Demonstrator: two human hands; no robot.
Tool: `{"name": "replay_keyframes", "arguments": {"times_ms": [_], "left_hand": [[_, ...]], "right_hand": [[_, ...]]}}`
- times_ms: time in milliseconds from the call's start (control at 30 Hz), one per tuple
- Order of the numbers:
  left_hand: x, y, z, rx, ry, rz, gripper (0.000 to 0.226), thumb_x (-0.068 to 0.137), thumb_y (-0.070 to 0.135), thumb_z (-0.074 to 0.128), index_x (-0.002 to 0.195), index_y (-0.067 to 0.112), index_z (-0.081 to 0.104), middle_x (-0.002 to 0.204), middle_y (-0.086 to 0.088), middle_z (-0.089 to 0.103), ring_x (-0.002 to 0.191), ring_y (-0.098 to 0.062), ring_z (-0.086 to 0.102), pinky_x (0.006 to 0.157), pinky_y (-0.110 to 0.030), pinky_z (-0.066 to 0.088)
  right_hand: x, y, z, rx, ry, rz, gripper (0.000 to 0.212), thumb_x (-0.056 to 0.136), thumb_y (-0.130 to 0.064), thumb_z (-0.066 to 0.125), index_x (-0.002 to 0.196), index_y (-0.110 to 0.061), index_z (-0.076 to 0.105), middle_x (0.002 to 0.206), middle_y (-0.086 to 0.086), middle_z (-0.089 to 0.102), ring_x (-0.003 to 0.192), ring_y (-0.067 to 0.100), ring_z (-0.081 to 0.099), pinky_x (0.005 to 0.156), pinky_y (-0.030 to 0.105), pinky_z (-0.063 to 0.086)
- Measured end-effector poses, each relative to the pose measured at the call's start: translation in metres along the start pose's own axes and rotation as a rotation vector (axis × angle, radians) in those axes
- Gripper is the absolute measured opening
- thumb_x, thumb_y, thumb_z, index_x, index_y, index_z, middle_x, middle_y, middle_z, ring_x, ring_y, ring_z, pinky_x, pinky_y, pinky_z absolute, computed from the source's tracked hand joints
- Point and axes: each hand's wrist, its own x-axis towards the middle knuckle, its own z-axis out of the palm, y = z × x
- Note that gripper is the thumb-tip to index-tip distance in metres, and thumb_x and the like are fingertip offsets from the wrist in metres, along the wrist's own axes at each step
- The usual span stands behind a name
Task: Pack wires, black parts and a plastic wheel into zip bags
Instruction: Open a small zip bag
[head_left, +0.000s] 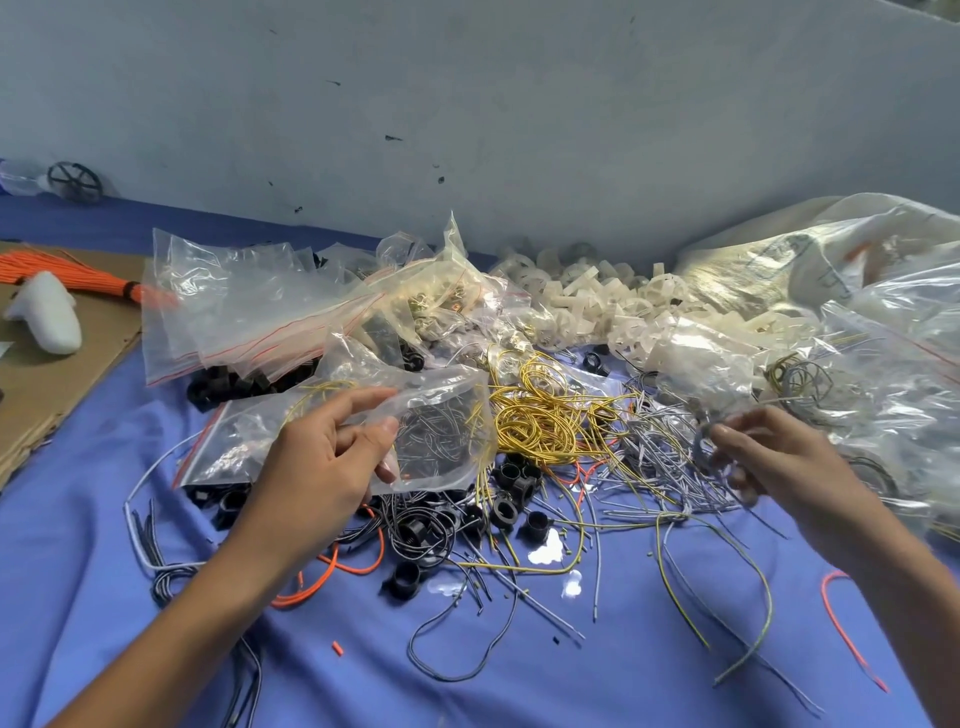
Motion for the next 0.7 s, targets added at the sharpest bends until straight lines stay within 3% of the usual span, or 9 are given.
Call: {"name": "replay_keyframes", "arguments": {"times_ms": [133,267,333,400,533,700], "left_hand": [[0.0,0.001,0.002,-0.013,-0.004,-0.014,0.021,0.094,0.038,0.063,0.113,0.048,0.063,0.064,-0.003,0.068,0.05,-0.015,0.053,0.05,-0.027,0.048],[-0.002,0.004,0.004,-0.02,-0.022,-0.038,0.03,0.084,0.046,0.062,0.113,0.05,0.062,0.064,-0.004,0.068,0.05,-0.033,0.045,0.054,-0.035,0.042],[-0.003,0.004,0.005,-0.001,-0.038,-0.039,0.034,0.082,0.046,0.063,0.116,0.048,0.062,0.062,-0.001,0.067,0.054,-0.041,0.049,0.057,-0.038,0.043],[-0.006,0.005,0.006,0.032,-0.056,-0.038,0.036,0.082,0.046,0.064,0.117,0.044,0.063,0.062,0.002,0.066,0.057,-0.038,0.053,0.058,-0.036,0.044],[-0.012,0.009,0.011,0.226,-0.043,0.035,0.044,0.084,0.051,0.057,0.125,0.037,0.063,0.065,0.006,0.065,0.056,-0.007,0.057,0.06,-0.027,0.047],[-0.021,0.015,0.01,0.6,-0.005,0.167,0.036,0.097,0.048,0.05,0.132,0.044,0.058,0.055,0.012,0.052,0.063,-0.015,0.058,0.057,-0.029,0.039]], "right_hand": [[-0.018,-0.029,0.038,0.349,-0.193,0.083,0.024,0.078,-0.024,0.07,0.093,-0.006,0.066,0.073,0.014,0.063,0.052,0.016,0.056,0.044,0.022,0.049],[-0.035,-0.053,0.078,0.497,-0.437,0.136,0.023,0.079,-0.018,0.071,0.099,-0.008,0.073,0.08,0.014,0.066,0.057,0.019,0.062,0.051,0.024,0.054],[-0.043,-0.062,0.1,0.575,-0.541,0.172,0.015,0.08,-0.012,0.072,0.095,-0.013,0.075,0.083,0.016,0.068,0.062,0.021,0.066,0.056,0.026,0.057],[-0.048,-0.069,0.125,0.607,-0.594,0.211,0.011,0.085,-0.007,0.067,0.089,-0.012,0.075,0.083,0.017,0.068,0.065,0.023,0.067,0.059,0.027,0.058],[-0.052,-0.074,0.179,0.543,-0.543,0.297,0.006,0.092,0.0,0.06,0.095,0.001,0.065,0.074,0.014,0.068,0.06,0.021,0.065,0.06,0.027,0.059],[-0.038,-0.08,0.217,0.731,-0.523,0.436,0.015,0.094,0.005,0.053,0.101,0.014,0.064,0.09,0.021,0.067,0.08,0.023,0.065,0.071,0.023,0.06]]}}
